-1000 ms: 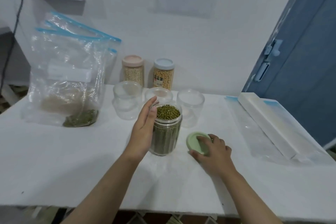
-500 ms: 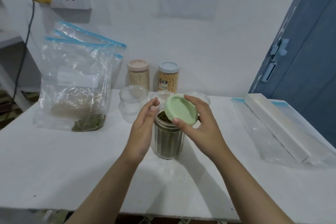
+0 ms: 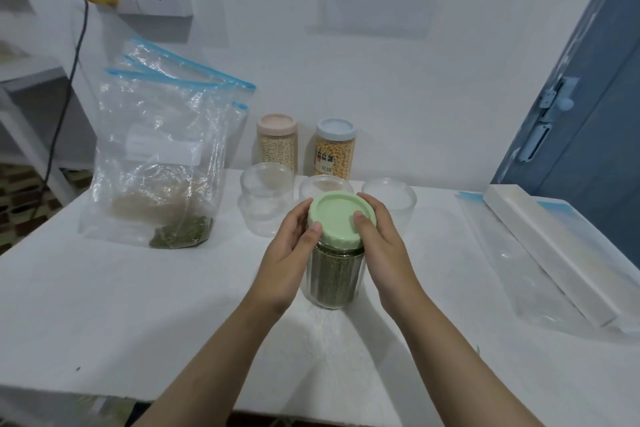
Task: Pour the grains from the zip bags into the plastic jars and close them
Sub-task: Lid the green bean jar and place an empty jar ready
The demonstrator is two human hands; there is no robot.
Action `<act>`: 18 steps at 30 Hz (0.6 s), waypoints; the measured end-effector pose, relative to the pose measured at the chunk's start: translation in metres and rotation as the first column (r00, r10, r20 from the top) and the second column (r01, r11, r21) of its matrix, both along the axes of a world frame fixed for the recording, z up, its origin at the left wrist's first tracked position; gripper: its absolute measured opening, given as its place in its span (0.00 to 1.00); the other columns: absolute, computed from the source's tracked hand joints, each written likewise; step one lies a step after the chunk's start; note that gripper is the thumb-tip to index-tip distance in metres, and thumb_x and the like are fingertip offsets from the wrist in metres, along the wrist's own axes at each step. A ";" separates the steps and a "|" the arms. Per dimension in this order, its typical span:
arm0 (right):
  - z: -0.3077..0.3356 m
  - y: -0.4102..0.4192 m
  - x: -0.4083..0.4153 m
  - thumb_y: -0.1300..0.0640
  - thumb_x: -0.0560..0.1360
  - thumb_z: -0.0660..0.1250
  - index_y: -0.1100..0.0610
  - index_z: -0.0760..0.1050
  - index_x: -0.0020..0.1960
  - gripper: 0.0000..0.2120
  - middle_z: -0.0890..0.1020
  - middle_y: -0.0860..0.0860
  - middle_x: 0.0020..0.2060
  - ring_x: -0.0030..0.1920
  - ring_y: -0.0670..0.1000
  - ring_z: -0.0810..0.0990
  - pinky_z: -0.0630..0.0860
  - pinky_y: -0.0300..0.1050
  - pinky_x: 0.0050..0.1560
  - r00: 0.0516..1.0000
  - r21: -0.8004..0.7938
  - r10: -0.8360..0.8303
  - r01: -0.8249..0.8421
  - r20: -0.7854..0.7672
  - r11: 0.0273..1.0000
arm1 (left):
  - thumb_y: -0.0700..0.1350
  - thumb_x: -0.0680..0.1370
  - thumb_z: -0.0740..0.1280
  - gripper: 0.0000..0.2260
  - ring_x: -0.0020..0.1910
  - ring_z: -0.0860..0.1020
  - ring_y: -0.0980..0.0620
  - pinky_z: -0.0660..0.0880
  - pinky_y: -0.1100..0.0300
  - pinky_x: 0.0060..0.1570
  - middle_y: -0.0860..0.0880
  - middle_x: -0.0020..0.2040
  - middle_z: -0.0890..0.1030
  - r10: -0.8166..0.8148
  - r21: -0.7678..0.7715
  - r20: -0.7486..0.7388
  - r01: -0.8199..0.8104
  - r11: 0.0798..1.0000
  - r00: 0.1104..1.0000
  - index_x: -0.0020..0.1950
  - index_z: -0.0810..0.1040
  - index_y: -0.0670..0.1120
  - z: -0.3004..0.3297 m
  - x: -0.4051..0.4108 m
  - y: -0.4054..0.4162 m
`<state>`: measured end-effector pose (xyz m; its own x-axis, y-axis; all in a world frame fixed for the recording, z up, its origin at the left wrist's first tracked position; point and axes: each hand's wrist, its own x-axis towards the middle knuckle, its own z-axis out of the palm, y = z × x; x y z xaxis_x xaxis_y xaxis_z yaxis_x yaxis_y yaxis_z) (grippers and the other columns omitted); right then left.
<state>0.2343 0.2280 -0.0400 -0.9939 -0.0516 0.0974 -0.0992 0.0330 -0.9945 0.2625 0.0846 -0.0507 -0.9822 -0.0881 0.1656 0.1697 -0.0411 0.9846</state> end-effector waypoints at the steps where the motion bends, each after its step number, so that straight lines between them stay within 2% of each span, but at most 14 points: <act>1: 0.000 -0.001 0.000 0.53 0.83 0.58 0.43 0.69 0.69 0.15 0.77 0.38 0.57 0.57 0.33 0.75 0.72 0.31 0.52 1.000 -0.002 -0.003 0.003 0.002 1.000 | 0.49 0.81 0.61 0.15 0.60 0.74 0.71 0.70 0.76 0.53 0.63 0.63 0.76 0.003 -0.003 -0.002 -0.003 1.000 1.000 0.68 0.70 0.58 -0.001 0.000 0.000; 5: -0.003 -0.003 0.000 0.54 0.83 0.58 0.42 0.68 0.68 0.15 0.78 0.37 0.56 0.53 0.32 0.76 0.73 0.30 0.51 1.000 0.009 0.001 -0.001 -0.006 1.000 | 0.42 0.83 0.60 0.13 0.56 0.75 0.71 0.71 0.75 0.51 0.64 0.58 0.78 0.023 -0.027 -0.025 -0.024 0.999 0.999 0.63 0.71 0.58 -0.001 -0.001 0.000; 12: -0.002 -0.004 -0.008 0.50 0.84 0.55 0.46 0.71 0.65 0.11 0.78 0.40 0.55 0.51 0.31 0.76 0.71 0.25 0.47 0.997 0.090 -0.010 0.017 -0.076 0.996 | 0.43 0.83 0.60 0.11 0.58 0.76 0.67 0.72 0.72 0.53 0.65 0.55 0.80 0.037 -0.064 -0.029 -0.039 0.997 0.999 0.61 0.72 0.58 -0.004 -0.006 -0.001; 14: -0.003 -0.006 -0.008 0.46 0.83 0.54 0.48 0.71 0.64 0.14 0.79 0.40 0.54 0.50 0.31 0.76 0.71 0.25 0.47 0.995 0.076 -0.022 0.030 -0.102 0.997 | 0.43 0.83 0.59 0.11 0.59 0.76 0.67 0.72 0.73 0.54 0.66 0.55 0.80 0.024 -0.073 -0.030 -0.027 0.997 0.999 0.61 0.71 0.59 -0.004 -0.006 -0.002; 16: -0.004 -0.008 -0.007 0.40 0.80 0.52 0.48 0.71 0.65 0.20 0.79 0.40 0.55 0.53 0.33 0.77 0.73 0.28 0.51 0.990 0.074 -0.033 0.044 -0.140 0.996 | 0.44 0.84 0.59 0.11 0.58 0.75 0.69 0.71 0.73 0.53 0.65 0.56 0.79 0.021 -0.085 -0.034 -0.024 0.996 0.999 0.62 0.71 0.59 -0.003 -0.006 -0.002; 18: -0.005 -0.009 -0.007 0.37 0.78 0.50 0.46 0.72 0.63 0.22 0.80 0.39 0.54 0.54 0.34 0.77 0.74 0.31 0.55 0.988 0.055 -0.049 0.058 -0.149 0.997 | 0.48 0.83 0.59 0.10 0.59 0.75 0.69 0.71 0.74 0.54 0.64 0.58 0.78 0.011 -0.090 -0.036 -0.015 0.996 0.999 0.62 0.70 0.60 -0.003 -0.006 -0.002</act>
